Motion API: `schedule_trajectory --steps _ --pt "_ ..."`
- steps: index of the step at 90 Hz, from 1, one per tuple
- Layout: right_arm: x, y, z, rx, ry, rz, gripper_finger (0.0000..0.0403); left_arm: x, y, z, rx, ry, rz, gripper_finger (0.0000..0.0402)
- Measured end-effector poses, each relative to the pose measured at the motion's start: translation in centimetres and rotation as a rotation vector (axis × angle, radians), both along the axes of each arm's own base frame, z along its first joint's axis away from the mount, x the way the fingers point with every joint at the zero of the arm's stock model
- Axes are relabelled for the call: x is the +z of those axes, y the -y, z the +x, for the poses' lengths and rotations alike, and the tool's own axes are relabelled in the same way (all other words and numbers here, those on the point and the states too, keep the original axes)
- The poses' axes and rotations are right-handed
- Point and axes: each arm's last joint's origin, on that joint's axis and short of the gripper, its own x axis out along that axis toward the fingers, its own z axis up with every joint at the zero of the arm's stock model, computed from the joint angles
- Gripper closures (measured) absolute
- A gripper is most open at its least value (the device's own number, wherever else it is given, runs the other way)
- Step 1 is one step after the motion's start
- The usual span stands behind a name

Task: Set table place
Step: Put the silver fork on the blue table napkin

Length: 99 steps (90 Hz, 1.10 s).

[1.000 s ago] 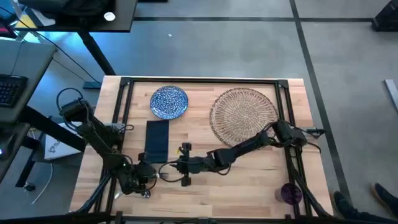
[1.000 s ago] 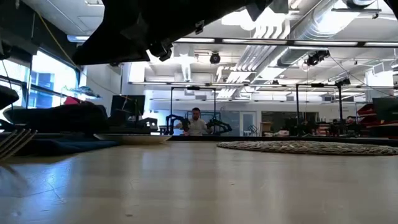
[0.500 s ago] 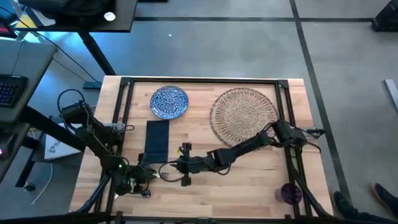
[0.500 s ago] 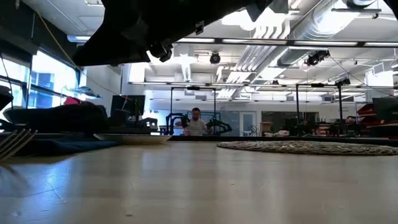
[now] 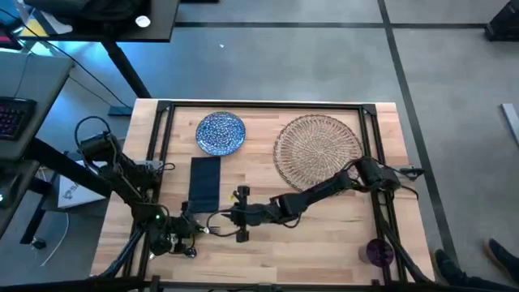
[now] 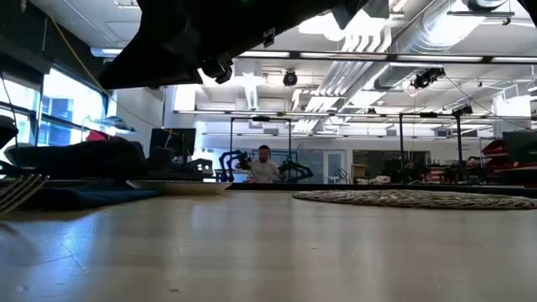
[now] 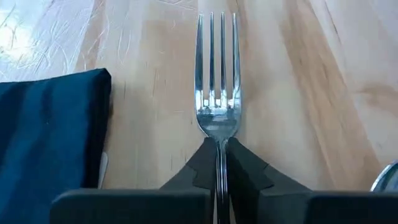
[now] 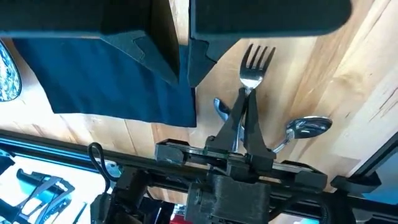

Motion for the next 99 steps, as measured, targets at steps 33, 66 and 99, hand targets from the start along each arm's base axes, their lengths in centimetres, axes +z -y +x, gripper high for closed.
schedule_trajectory --steps 33,66,99 --pt "0.7 0.0 -0.1 0.025 0.011 -0.059 0.0403 1.2 0.6 1.4 0.073 0.049 -0.026 0.0400" --pt "3.4 0.2 -0.7 -0.013 0.060 -0.162 0.0403 5.7 0.7 4.3 0.283 0.066 0.005 0.0401" --pt "9.7 0.2 -3.4 -0.016 0.093 -0.212 0.0403 7.9 -3.6 5.0 0.821 0.318 -0.195 0.0401"
